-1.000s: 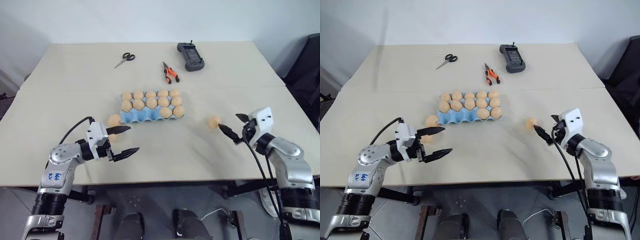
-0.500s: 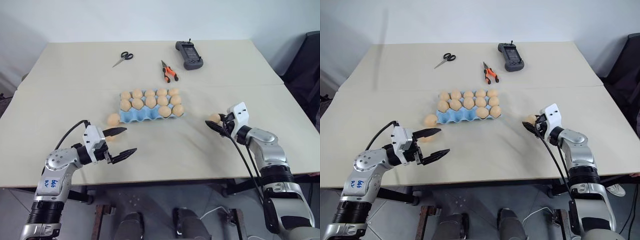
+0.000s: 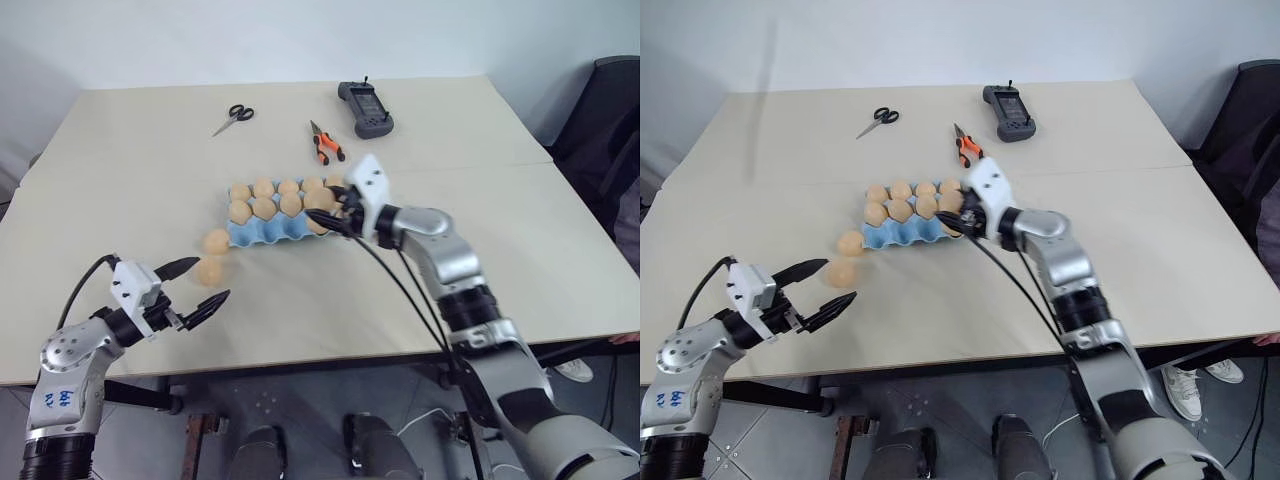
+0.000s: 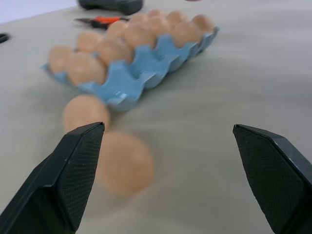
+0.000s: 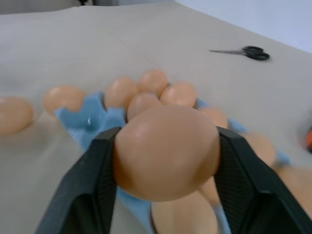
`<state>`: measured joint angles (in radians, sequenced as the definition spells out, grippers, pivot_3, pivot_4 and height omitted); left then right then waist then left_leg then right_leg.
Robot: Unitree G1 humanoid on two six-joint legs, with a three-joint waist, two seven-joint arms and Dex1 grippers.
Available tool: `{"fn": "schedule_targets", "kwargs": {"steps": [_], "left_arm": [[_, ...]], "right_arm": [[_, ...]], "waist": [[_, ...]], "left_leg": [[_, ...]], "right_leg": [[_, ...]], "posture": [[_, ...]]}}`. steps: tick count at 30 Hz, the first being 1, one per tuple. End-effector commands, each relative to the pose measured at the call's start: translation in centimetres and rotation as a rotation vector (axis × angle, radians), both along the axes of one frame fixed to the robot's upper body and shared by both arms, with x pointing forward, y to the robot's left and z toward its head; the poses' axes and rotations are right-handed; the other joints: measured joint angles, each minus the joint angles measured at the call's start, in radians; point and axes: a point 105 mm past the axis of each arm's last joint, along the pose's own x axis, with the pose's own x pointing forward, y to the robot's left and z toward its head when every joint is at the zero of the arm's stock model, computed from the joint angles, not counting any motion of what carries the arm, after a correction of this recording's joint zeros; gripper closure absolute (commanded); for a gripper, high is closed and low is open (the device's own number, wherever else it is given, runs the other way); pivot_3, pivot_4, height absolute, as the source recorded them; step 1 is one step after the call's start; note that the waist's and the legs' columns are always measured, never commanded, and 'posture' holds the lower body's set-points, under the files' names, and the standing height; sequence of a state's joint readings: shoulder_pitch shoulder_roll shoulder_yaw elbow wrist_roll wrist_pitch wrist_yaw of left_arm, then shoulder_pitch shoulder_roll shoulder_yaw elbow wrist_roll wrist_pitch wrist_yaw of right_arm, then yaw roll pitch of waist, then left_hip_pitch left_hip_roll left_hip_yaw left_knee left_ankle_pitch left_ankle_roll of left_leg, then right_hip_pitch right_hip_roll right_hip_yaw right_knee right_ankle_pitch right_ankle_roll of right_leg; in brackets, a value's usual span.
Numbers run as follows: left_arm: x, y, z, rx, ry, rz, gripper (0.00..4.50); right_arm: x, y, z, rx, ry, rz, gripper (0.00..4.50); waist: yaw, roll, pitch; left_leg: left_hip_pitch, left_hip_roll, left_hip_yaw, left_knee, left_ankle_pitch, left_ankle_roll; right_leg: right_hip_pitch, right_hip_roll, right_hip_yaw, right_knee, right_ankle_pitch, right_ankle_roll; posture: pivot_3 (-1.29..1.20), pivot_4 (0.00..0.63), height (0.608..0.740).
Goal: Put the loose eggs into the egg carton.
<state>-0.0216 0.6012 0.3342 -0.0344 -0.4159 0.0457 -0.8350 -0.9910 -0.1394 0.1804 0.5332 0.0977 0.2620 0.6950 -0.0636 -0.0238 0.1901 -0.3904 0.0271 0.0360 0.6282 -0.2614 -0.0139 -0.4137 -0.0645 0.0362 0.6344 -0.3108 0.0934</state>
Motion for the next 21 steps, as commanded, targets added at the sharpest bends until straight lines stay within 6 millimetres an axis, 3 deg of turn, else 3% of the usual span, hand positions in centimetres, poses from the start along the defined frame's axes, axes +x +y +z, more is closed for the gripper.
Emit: {"fn": "schedule_targets", "kwargs": {"steps": [1, 2, 6, 9, 11, 14, 19, 21], "left_arm": [[-0.4, -0.1, 1.3, -0.004, -0.055, 0.005, 0.00], [-0.5, -0.2, 1.2, -0.006, -0.054, 0.005, 0.00], [-0.8, -0.5, 1.1, -0.008, -0.055, 0.009, 0.00], [-0.9, -0.4, 1.2, -0.011, -0.059, 0.016, 0.00], [-1.1, -0.3, 1.2, -0.010, -0.057, 0.021, 0.00], [-1.2, 0.1, 1.2, -0.009, -0.051, 0.036, 0.00], [-1.7, 1.1, 1.1, 0.017, -0.031, 0.059, 0.00], [-2.1, 1.9, 1.3, 0.044, -0.024, 0.068, 0.00]], "right_arm": [[1.2, 0.8, -0.3, -0.017, 0.000, -0.049, 2.17], [1.5, 1.1, -0.4, -0.014, 0.004, -0.061, 2.17], [1.9, 1.5, -0.2, 0.001, -0.020, -0.067, 0.89], [0.7, 1.7, 0.2, 0.021, -0.025, 0.017, 0.03], [-0.5, 1.5, 0.9, 0.049, -0.033, 0.078, 0.03], [-4.0, 0.7, 1.9, 0.076, -0.051, 0.234, 0.03], [-7.8, -3.4, 0.7, 0.058, -0.093, 0.306, 0.03], [-8.9, -6.5, -0.3, 0.046, -0.127, 0.315, 0.03]], "waist": [[0.004, 0.000, 0.000], [0.005, 0.000, 0.000], [0.003, 0.000, 0.000], [0.003, 0.000, 0.000], [0.002, 0.000, 0.000], [0.007, 0.000, 0.000], [0.013, 0.000, 0.000], [0.018, -0.001, 0.000]], "left_leg": [[0.000, 0.000, 0.000, 0.000, 0.000, 0.000], [0.000, 0.000, 0.000, -0.001, 0.000, 0.000], [-0.001, -0.002, 0.002, -0.007, -0.001, 0.000], [-0.005, 0.000, 0.003, -0.007, -0.003, -0.001], [-0.009, 0.001, 0.003, -0.007, -0.004, -0.002], [-0.016, 0.002, 0.005, 0.000, -0.005, -0.005], [-0.016, 0.002, 0.007, 0.005, -0.014, 0.006], [-0.016, 0.002, 0.009, 0.005, -0.014, 0.007]], "right_leg": [[0.000, -0.001, -0.002, -0.001, 0.000, 0.000], [0.000, -0.003, -0.005, -0.003, 0.000, -0.001], [-0.002, -0.010, -0.016, -0.006, 0.000, -0.001], [-0.004, -0.014, -0.032, -0.005, 0.001, -0.002], [-0.010, -0.014, -0.034, -0.002, 0.001, -0.002], [-0.017, -0.014, -0.039, 0.005, 0.001, -0.002], [-0.014, -0.017, -0.047, 0.002, 0.001, -0.002], [-0.012, -0.018, -0.049, -0.001, 0.001, -0.002]], "posture": [[0.00, 0.150, 0.740], [0.00, 0.150, 0.740], [0.00, 0.150, 0.740], [0.00, 0.150, 0.740], [0.00, 0.150, 0.740], [0.00, 0.150, 0.740], [0.00, 0.150, 0.740], [0.00, 0.150, 0.740]]}}
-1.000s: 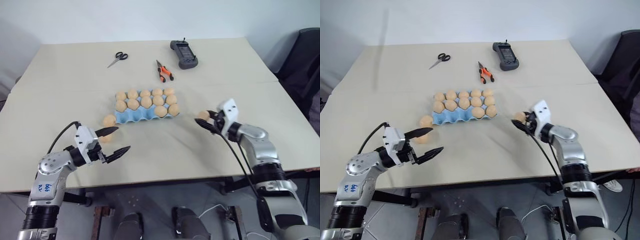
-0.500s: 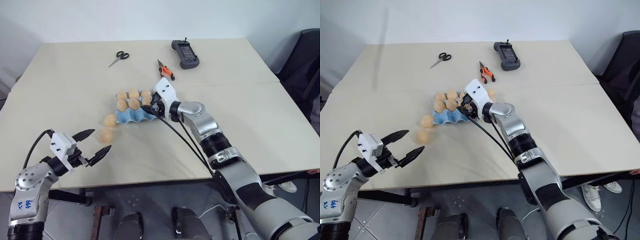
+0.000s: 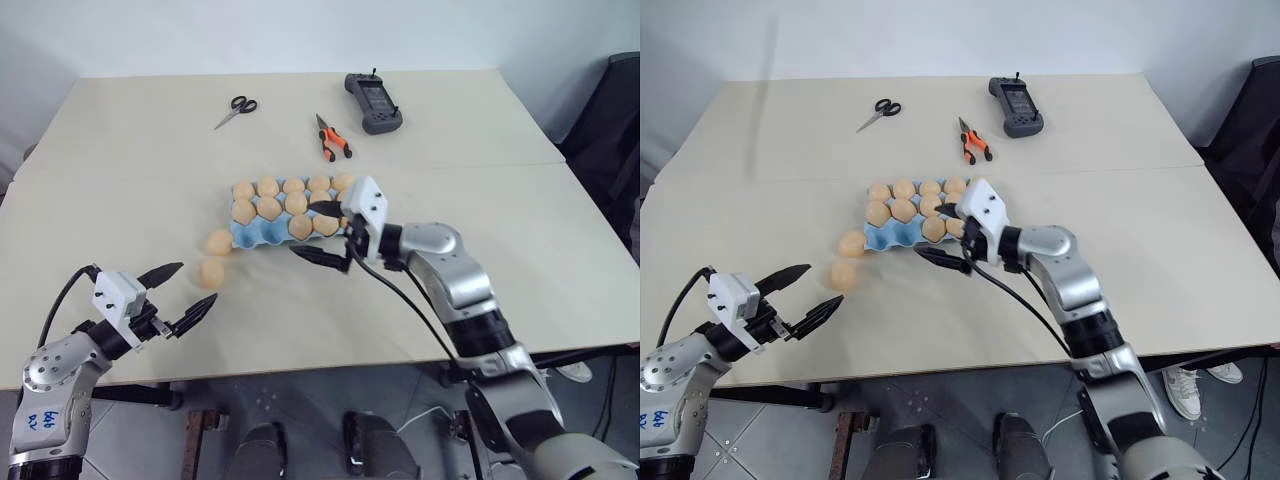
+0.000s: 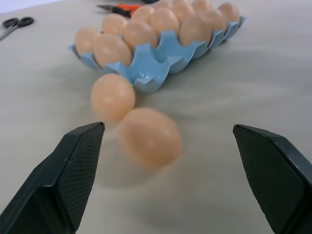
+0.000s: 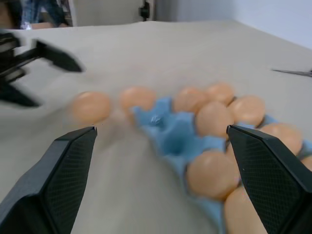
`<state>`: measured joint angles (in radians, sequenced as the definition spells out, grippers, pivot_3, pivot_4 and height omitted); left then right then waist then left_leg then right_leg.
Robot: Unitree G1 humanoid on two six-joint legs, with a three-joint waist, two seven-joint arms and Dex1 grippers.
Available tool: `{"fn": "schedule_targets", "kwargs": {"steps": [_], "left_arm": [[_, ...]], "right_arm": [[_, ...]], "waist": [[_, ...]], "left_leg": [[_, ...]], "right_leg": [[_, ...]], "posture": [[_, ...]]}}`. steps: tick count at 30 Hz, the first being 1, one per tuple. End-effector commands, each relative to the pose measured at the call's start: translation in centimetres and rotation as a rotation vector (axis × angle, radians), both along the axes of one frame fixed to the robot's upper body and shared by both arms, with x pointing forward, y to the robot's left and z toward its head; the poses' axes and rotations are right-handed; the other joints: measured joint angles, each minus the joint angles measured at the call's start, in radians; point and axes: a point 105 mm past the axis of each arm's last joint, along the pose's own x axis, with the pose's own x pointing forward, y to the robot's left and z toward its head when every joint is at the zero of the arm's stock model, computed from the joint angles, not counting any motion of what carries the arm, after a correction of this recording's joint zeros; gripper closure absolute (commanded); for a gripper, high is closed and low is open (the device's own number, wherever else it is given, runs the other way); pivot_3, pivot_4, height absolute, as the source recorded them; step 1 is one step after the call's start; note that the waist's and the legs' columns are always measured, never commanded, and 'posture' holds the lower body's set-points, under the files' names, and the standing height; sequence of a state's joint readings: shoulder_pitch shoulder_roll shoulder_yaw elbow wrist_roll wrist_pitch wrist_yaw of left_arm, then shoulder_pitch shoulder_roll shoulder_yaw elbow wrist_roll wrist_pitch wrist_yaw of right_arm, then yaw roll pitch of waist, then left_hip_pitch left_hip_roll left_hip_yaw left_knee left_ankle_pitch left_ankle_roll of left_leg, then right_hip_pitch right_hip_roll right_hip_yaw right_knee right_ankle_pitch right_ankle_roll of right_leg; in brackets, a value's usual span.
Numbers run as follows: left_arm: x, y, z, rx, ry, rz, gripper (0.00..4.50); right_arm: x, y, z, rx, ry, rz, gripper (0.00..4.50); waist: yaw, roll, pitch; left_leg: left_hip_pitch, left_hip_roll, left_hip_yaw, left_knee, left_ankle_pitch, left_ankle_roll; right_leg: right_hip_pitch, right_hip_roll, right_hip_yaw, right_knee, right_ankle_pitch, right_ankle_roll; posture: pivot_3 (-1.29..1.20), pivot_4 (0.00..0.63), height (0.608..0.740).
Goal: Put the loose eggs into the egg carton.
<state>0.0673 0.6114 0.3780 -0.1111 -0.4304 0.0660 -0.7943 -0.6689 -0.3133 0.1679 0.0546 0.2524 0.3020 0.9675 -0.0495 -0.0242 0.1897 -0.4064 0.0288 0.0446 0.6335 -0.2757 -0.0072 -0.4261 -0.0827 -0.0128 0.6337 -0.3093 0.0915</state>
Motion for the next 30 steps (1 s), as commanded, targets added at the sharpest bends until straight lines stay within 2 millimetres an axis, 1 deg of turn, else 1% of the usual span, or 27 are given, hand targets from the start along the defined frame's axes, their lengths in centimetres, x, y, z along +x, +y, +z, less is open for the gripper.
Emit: {"fn": "schedule_targets", "kwargs": {"steps": [1, 2, 5, 7, 8, 9, 10, 13, 14, 18, 20, 24, 27, 30], "left_arm": [[-0.9, 1.4, 1.4, 0.042, -0.027, 0.013, 0.00], [-1.1, 2.0, 1.5, 0.062, -0.025, 0.023, 0.00], [-1.7, 3.6, 1.7, 0.092, -0.023, 0.052, 0.00], [-2.2, 4.3, 1.8, 0.109, -0.016, 0.062, 0.00], [-2.4, 4.7, 1.8, 0.114, -0.004, 0.066, 0.00], [-2.7, 5.1, 1.8, 0.121, 0.005, 0.073, 0.00], [-2.9, 5.6, 1.6, 0.123, 0.022, 0.078, 0.00], [-3.5, 6.0, 1.4, 0.111, 0.056, 0.082, 0.00], [-3.6, 6.0, 1.4, 0.106, 0.060, 0.084, 0.00], [-4.0, 5.6, 1.2, 0.065, 0.064, 0.101, 0.00], [-3.5, 5.0, 0.7, 0.034, 0.065, 0.097, 0.00], [-1.7, 2.5, 0.4, -0.022, 0.070, 0.050, 0.00], [0.1, 0.0, -0.7, -0.050, 0.100, 0.023, 0.00], [2.2, -1.3, -1.1, -0.080, 0.075, 0.083, 0.00]], "right_arm": [[-2.3, -4.4, 0.4, 0.026, -0.101, 0.035, 0.03], [-2.6, -5.9, -0.1, 0.013, -0.102, 0.022, 0.03], [-3.3, -9.5, -1.9, -0.085, -0.123, -0.020, 0.03], [-3.9, -11.1, -2.6, -0.122, -0.124, -0.037, 0.03], [-3.9, -11.9, -2.7, -0.115, -0.114, -0.064, 0.03], [-4.1, -12.8, -2.8, -0.112, -0.100, -0.090, 0.03], [-4.2, -13.7, -3.0, -0.116, -0.100, -0.118, 0.03], [-4.8, -15.3, -3.2, -0.106, -0.080, -0.179, 0.03], [-4.9, -15.6, -3.2, -0.095, -0.066, -0.193, 0.03], [-5.0, -15.7, -2.8, -0.069, -0.079, -0.232, 0.03], [-5.1, -15.3, -2.8, -0.056, -0.074, -0.226, 0.03], [-5.5, -14.4, -2.8, -0.059, -0.075, -0.195, 0.03], [-5.6, -14.1, -2.5, -0.063, -0.084, -0.183, 0.03], [-5.7, -13.7, -2.4, -0.056, -0.087, -0.180, 0.03]], "waist": [[0.006, 0.000, 0.000], [0.010, 0.000, 0.000], [0.018, 0.000, 0.000], [0.015, 0.000, 0.000], [0.014, 0.000, 0.000], [0.012, 0.000, 0.000], [0.012, 0.000, 0.000], [0.016, 0.000, 0.000], [0.016, 0.000, 0.000], [0.016, 0.000, 0.000], [0.017, 0.000, 0.000], [0.023, 0.000, 0.000], [0.025, 0.000, 0.000], [0.024, 0.000, 0.000]], "left_leg": [[0.000, 0.000, 0.000, 0.000, 0.000, 0.000], [0.001, 0.000, 0.001, 0.000, 0.000, 0.000], [0.003, 0.000, 0.005, 0.001, 0.001, 0.001], [0.007, 0.001, 0.009, 0.001, 0.002, 0.002], [0.010, 0.002, 0.011, 0.000, 0.002, 0.001], [0.016, 0.002, 0.012, -0.001, 0.002, 0.001], [0.023, 0.003, 0.012, -0.003, 0.002, 0.001], [0.025, 0.004, 0.012, -0.003, 0.001, 0.000], [0.025, 0.004, 0.012, -0.003, 0.000, -0.003], [0.025, 0.004, 0.012, -0.004, -0.001, -0.005], [0.025, 0.004, 0.012, -0.004, -0.001, -0.005], [0.025, 0.004, 0.012, -0.004, -0.001, -0.005], [0.023, 0.003, 0.011, -0.003, -0.001, -0.004], [0.023, 0.002, 0.012, -0.003, 0.002, 0.001]], "right_leg": [[0.001, 0.000, -0.001, -0.001, 0.000, 0.000], [0.002, 0.000, -0.001, -0.003, 0.000, 0.000], [0.002, 0.000, -0.001, -0.006, 0.000, 0.000], [0.003, 0.001, 0.000, -0.006, 0.001, -0.002], [0.005, 0.002, 0.000, -0.006, 0.002, -0.003], [0.009, 0.002, 0.001, -0.006, 0.002, -0.004], [0.016, 0.003, 0.002, -0.008, 0.002, -0.004], [0.018, 0.002, 0.008, -0.008, 0.002, -0.006], [0.018, 0.002, 0.009, -0.008, 0.002, -0.006], [0.017, 0.001, 0.010, -0.009, 0.002, -0.006], [0.016, 0.001, 0.010, -0.010, 0.002, -0.006], [0.017, 0.001, 0.010, -0.010, 0.002, -0.006], [0.017, 0.000, 0.009, -0.010, 0.002, -0.005], [0.017, 0.000, 0.010, -0.010, 0.003, -0.004]], "posture": [[0.00, 0.150, 0.740], [0.00, 0.150, 0.740], [0.00, 0.150, 0.740], [0.00, 0.150, 0.740], [0.00, 0.150, 0.740], [0.00, 0.150, 0.740], [0.00, 0.150, 0.740], [0.00, 0.150, 0.740], [0.00, 0.150, 0.740], [0.00, 0.150, 0.740], [0.00, 0.150, 0.740], [0.00, 0.150, 0.740], [0.00, 0.150, 0.740], [0.00, 0.150, 0.740]]}}
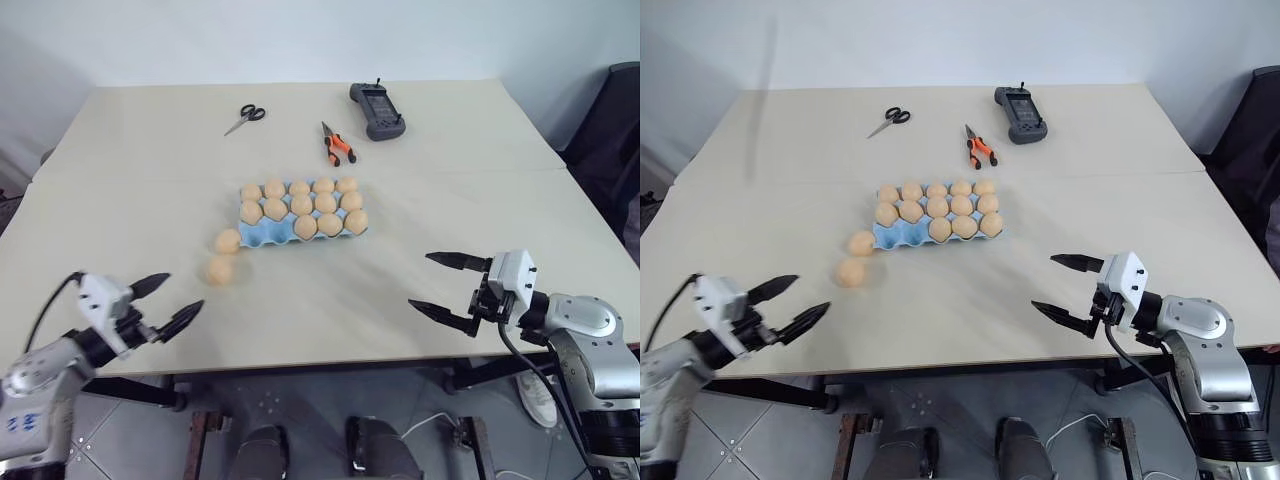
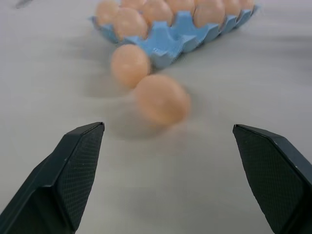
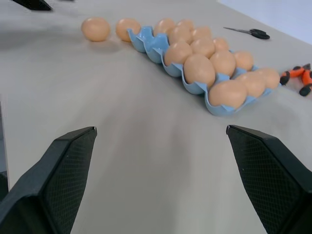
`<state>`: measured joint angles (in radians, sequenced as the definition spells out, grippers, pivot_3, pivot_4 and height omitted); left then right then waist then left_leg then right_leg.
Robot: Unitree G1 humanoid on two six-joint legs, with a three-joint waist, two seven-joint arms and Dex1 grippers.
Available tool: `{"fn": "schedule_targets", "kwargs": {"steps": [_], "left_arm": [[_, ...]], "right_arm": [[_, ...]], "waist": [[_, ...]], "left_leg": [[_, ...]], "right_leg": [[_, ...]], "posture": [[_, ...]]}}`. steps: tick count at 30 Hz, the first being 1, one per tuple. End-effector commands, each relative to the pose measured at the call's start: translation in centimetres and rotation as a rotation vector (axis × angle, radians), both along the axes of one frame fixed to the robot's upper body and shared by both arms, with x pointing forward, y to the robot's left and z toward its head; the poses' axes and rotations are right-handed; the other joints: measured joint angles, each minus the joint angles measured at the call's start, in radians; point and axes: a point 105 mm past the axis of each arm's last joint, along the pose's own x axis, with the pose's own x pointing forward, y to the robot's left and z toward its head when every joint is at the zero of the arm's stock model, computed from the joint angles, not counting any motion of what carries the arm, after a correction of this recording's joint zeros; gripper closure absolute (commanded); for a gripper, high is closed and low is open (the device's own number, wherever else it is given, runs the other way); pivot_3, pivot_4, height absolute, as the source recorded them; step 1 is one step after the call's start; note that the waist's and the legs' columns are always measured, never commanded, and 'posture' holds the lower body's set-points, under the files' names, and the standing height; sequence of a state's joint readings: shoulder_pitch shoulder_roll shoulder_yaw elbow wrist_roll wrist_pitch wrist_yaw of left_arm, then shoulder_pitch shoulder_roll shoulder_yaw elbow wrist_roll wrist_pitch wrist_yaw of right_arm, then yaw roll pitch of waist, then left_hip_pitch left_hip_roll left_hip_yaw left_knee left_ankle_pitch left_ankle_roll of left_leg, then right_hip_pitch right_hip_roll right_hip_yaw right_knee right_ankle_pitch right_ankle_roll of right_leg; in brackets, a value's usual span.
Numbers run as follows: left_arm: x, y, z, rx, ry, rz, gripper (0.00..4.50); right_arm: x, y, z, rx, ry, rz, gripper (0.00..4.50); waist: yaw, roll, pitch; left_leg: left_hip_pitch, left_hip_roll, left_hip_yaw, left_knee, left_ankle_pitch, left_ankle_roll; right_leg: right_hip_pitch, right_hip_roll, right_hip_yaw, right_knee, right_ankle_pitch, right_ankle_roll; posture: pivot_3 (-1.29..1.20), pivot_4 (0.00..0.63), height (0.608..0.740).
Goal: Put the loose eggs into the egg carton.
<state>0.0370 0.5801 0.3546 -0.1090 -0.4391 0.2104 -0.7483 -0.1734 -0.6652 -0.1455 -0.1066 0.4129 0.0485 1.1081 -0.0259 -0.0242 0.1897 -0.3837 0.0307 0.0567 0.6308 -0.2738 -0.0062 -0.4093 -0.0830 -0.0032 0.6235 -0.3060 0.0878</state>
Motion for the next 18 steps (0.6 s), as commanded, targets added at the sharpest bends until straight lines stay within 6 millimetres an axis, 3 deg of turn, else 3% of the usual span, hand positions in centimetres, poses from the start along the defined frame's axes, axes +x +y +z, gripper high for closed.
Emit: {"fn": "schedule_targets", "kwargs": {"steps": [1, 6, 11, 14, 18], "left_arm": [[2.0, -1.0, 0.1, 0.015, -0.042, 0.086, 0.00], [4.0, -2.4, -0.6, 0.000, -0.053, 0.155, 0.00], [4.5, -3.3, -2.5, -0.004, 0.012, 0.150, 0.00], [4.6, -3.3, -2.4, -0.028, -0.001, 0.158, 0.62], [4.3, -3.3, -1.1, -0.043, -0.067, 0.128, 1.86]], "right_arm": [[-0.5, 0.8, 1.0, 0.023, -0.035, 0.021, 0.03], [-1.2, 1.6, 0.7, 0.043, -0.007, 0.036, 0.03], [-1.2, 1.9, 0.8, 0.049, 0.001, 0.033, 0.03], [-0.9, 2.0, 0.9, 0.054, -0.002, 0.031, 0.00], [-0.8, 2.2, 0.7, 0.057, 0.003, 0.032, 0.00]], "waist": [[-0.002, 0.000, 0.000], [-0.002, 0.000, 0.000], [-0.001, 0.000, 0.000], [0.000, 0.000, 0.000], [0.000, 0.000, 0.000]], "left_leg": [[-0.001, 0.000, 0.000, 0.000, 0.000, 0.000], [0.000, 0.001, 0.001, 0.000, 0.000, 0.000], [0.000, 0.000, 0.002, 0.003, 0.000, 0.001], [0.000, 0.000, 0.002, 0.005, 0.001, 0.001], [0.000, 0.000, 0.002, 0.005, 0.001, 0.001]], "right_leg": [[0.000, 0.000, 0.000, 0.000, 0.000, 0.000], [-0.001, 0.003, 0.000, 0.002, 0.000, 0.001], [0.000, 0.003, 0.001, 0.002, 0.001, 0.002], [0.000, 0.003, 0.002, 0.003, 0.002, 0.002], [0.000, 0.003, 0.002, 0.003, 0.003, 0.002]], "posture": [[0.00, 0.150, 0.740], [0.00, 0.150, 0.740], [0.00, 0.150, 0.740], [0.00, 0.150, 0.740], [0.00, 0.150, 0.740]]}}
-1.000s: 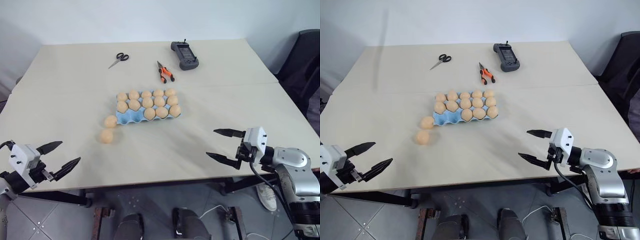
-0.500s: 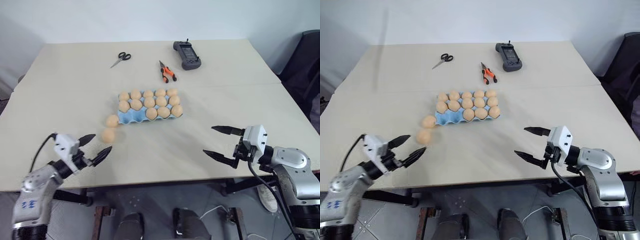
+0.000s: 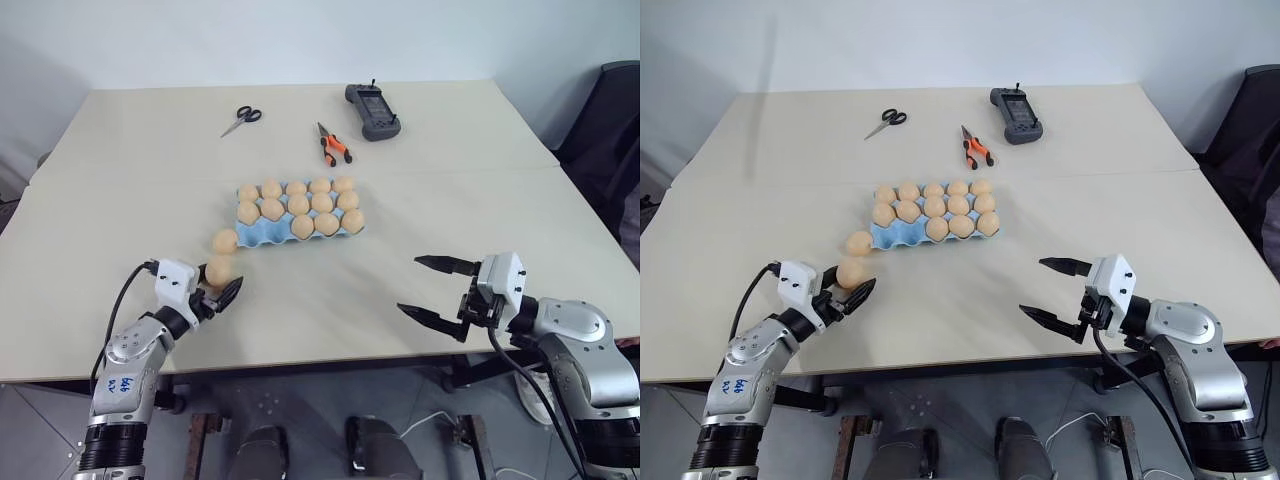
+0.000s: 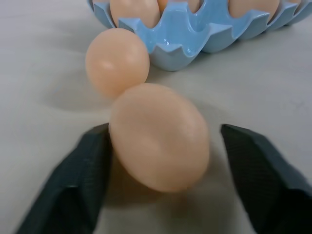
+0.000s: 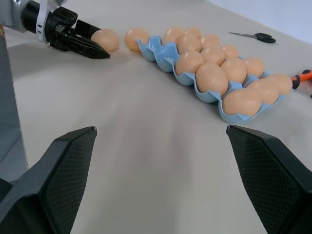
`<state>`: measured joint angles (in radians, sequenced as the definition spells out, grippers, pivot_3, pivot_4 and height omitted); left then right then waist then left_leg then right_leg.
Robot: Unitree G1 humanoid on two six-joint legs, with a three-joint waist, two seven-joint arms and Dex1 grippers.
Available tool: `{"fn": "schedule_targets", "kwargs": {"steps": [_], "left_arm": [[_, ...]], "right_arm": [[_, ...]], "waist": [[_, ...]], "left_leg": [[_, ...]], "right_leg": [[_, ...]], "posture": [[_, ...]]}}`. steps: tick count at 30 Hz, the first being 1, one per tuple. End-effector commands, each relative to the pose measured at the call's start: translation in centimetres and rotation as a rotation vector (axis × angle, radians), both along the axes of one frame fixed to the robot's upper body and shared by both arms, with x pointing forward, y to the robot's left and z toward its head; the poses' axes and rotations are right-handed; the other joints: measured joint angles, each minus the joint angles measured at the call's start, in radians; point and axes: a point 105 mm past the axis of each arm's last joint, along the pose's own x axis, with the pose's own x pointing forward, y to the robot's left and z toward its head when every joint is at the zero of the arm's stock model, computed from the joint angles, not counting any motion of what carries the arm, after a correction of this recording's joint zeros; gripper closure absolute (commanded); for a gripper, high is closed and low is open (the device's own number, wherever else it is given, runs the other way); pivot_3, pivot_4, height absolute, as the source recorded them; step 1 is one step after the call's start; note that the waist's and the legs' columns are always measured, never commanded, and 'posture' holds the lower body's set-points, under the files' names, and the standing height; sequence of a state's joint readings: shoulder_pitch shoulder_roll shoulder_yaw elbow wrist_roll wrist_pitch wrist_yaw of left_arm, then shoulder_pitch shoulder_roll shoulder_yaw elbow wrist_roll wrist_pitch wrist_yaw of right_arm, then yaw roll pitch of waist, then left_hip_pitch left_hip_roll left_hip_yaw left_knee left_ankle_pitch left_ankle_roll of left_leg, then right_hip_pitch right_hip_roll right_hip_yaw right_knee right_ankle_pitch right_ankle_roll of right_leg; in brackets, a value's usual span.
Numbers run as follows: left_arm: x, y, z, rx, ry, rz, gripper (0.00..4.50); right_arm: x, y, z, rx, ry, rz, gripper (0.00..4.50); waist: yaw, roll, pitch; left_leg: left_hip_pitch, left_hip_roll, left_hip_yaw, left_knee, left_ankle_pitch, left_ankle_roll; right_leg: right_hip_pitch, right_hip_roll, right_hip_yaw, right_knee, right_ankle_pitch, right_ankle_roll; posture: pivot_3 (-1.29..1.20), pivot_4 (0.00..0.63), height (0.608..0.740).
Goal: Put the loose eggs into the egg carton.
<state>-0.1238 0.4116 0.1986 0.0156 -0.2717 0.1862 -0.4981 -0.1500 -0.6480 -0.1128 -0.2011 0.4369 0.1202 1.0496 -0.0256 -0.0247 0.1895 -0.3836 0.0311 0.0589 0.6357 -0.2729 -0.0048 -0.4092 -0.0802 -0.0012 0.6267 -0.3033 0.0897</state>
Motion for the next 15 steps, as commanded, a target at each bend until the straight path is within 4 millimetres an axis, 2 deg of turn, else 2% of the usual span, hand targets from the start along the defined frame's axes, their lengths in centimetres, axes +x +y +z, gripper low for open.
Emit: {"fn": "schedule_targets", "kwargs": {"steps": [1, 3, 7, 12, 15], "left_arm": [[-0.6, 0.0, 2.2, -0.006, -0.113, -0.040, 2.18], [-1.4, -0.5, 3.8, -0.006, -0.180, -0.110, 2.68], [-1.7, -1.6, 5.1, 0.036, -0.197, -0.235, 2.68], [2.0, -4.6, 6.7, 0.014, -0.200, -0.332, 2.68], [4.1, -6.6, 6.7, 0.011, -0.187, -0.371, 2.68]], "right_arm": [[-0.3, 0.6, 0.5, 0.020, -0.017, 0.020, 0.00], [-0.4, 0.6, 0.3, 0.017, -0.009, 0.021, 0.00], [-0.4, 0.5, 0.2, 0.014, -0.001, 0.015, 0.00], [-0.2, 0.5, 0.3, 0.009, -0.011, 0.002, 0.00], [-0.3, 0.5, 0.6, 0.020, -0.029, -0.021, 0.00]], "waist": [[0.000, 0.000, 0.000], [-0.001, 0.000, 0.000], [0.000, 0.000, 0.000], [0.023, 0.000, 0.000], [0.024, 0.000, 0.000]], "left_leg": [[0.000, 0.000, 0.000, 0.000, 0.000, 0.000], [0.000, 0.000, 0.000, -0.001, 0.000, 0.000], [-0.001, 0.000, 0.000, -0.001, 0.000, -0.001], [-0.001, -0.001, 0.000, 0.002, 0.001, 0.001], [-0.002, -0.001, 0.001, 0.004, 0.001, 0.002]], "right_leg": [[0.000, 0.000, 0.000, 0.000, 0.000, 0.000], [0.000, 0.000, 0.000, -0.001, 0.000, 0.000], [-0.001, 0.000, 0.000, -0.001, 0.000, 0.000], [0.000, -0.001, -0.001, -0.001, 0.002, -0.001], [0.001, 0.000, -0.001, -0.002, 0.004, 0.001]], "posture": [[0.00, 0.150, 0.740], [0.00, 0.150, 0.740], [0.00, 0.150, 0.740], [0.00, 0.150, 0.740], [0.00, 0.150, 0.740]]}}
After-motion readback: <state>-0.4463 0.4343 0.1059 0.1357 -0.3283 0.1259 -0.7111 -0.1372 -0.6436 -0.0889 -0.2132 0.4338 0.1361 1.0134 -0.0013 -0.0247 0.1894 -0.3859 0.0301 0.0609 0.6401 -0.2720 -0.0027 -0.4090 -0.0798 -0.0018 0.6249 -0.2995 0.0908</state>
